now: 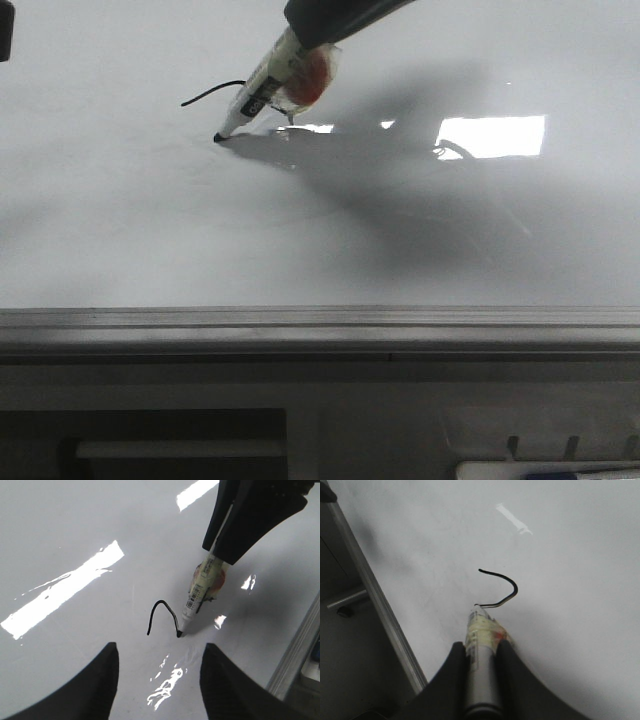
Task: Write number 3 on whiteboard
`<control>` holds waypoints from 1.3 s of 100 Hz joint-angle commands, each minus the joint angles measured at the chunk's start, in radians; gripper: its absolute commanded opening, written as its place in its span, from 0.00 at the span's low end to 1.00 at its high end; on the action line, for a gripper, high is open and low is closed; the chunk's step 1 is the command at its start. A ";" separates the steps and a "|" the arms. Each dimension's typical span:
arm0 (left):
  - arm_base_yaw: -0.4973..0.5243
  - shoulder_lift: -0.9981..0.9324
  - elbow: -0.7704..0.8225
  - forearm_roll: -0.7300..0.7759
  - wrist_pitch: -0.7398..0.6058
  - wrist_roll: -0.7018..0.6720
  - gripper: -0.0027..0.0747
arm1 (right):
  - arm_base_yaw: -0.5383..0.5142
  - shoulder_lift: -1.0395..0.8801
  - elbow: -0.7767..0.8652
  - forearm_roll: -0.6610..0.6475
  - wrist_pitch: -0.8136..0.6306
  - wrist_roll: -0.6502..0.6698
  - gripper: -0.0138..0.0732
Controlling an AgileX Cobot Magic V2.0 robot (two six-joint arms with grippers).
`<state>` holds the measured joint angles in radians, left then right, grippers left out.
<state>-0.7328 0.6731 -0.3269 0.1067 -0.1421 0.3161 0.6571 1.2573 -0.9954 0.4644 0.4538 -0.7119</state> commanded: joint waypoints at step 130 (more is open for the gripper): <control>-0.138 0.110 -0.028 0.029 -0.138 -0.005 0.47 | 0.120 -0.096 0.001 -0.036 0.096 0.018 0.09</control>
<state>-0.8386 0.7439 -0.3269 0.1389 -0.1800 0.3161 0.7690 1.1814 -0.9669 0.4211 0.6021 -0.6904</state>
